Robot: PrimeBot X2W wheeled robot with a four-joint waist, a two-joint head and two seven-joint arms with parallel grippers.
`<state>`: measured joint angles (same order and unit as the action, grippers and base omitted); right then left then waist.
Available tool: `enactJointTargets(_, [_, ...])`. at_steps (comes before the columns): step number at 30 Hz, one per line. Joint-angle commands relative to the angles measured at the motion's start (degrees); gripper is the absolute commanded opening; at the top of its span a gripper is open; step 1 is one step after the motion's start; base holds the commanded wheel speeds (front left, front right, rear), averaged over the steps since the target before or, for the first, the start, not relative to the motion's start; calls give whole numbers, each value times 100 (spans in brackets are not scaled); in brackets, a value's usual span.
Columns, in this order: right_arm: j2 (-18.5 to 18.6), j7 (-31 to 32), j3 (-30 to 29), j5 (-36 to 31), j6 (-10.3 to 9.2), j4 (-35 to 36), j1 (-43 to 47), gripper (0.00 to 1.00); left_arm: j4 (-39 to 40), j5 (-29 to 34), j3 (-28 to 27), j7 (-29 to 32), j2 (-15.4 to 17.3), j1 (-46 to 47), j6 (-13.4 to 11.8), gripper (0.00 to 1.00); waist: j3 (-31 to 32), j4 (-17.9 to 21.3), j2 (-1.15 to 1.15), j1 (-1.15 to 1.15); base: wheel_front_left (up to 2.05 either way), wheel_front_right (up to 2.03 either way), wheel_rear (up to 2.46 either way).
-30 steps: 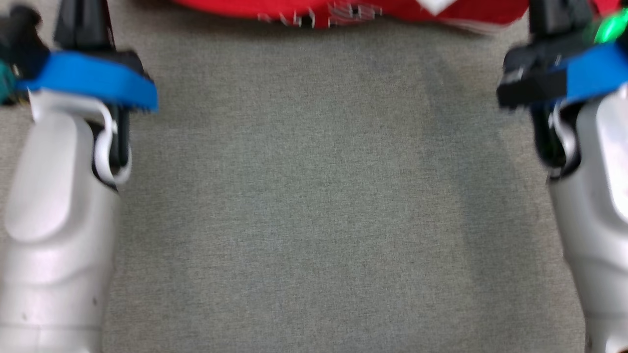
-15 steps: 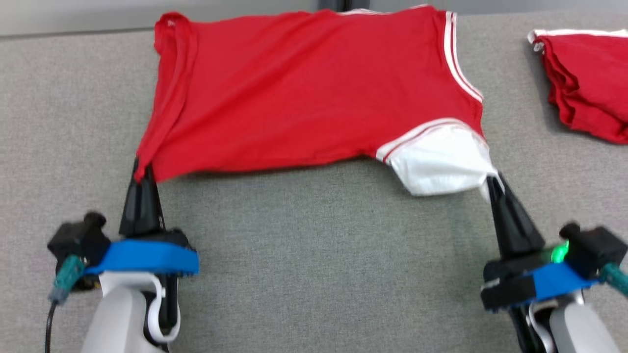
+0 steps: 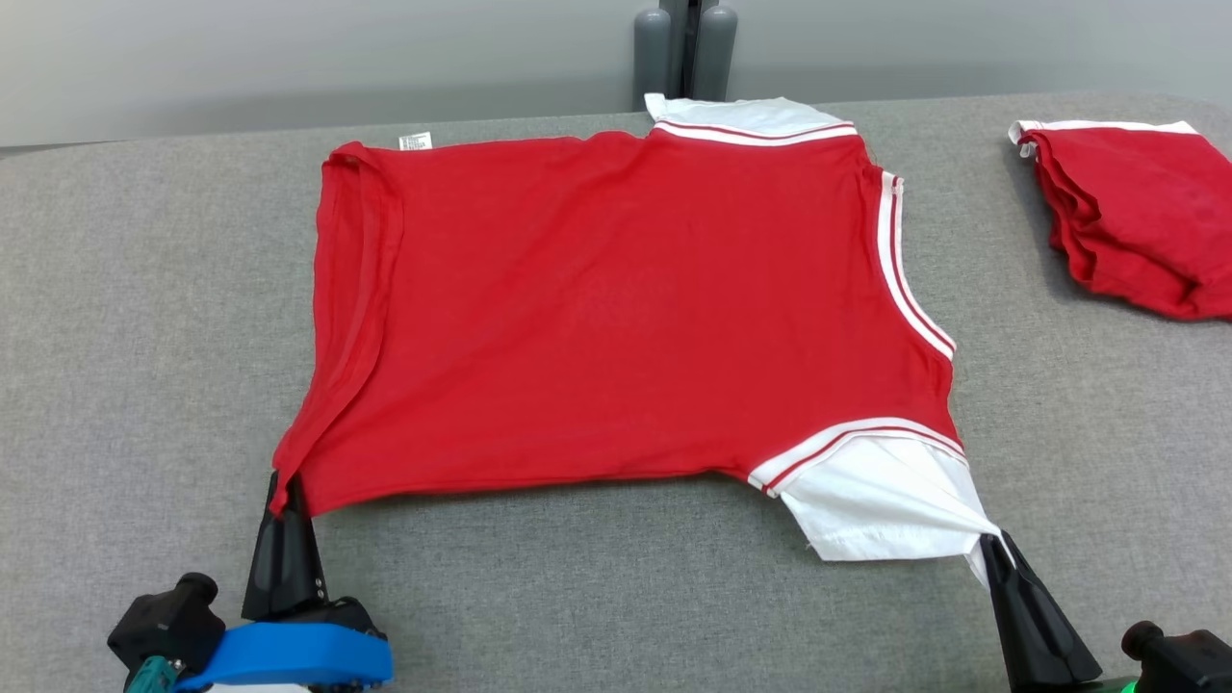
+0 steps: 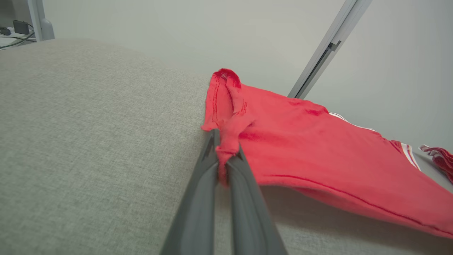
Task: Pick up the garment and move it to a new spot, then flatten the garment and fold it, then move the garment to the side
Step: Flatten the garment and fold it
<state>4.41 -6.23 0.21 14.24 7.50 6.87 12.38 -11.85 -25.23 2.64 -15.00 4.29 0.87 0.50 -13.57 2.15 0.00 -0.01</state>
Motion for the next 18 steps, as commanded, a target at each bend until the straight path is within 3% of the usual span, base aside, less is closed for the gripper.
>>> enactJointTargets(1, [-11, 22, -30, -14, -1, 46, 37, 0, 31, 0, -20, -23, 1, -36, -23, 0, 1, 1, 0, 1, 0, 0, 0])
enactJointTargets(7, [-79, 97, -30, -88, 0, 114, -137, 0, -15, 87, 85, -24, -19, -78, -2, 0, 9, -14, 0, 1, 0, 0, 0])
enactJointTargets(18, [278, 235, -197, -150, 0, -246, -1060, 0, -338, 287, 260, -24, -22, 403, 72, 0, -71, -45, 0, 1, 0, 0, 0])
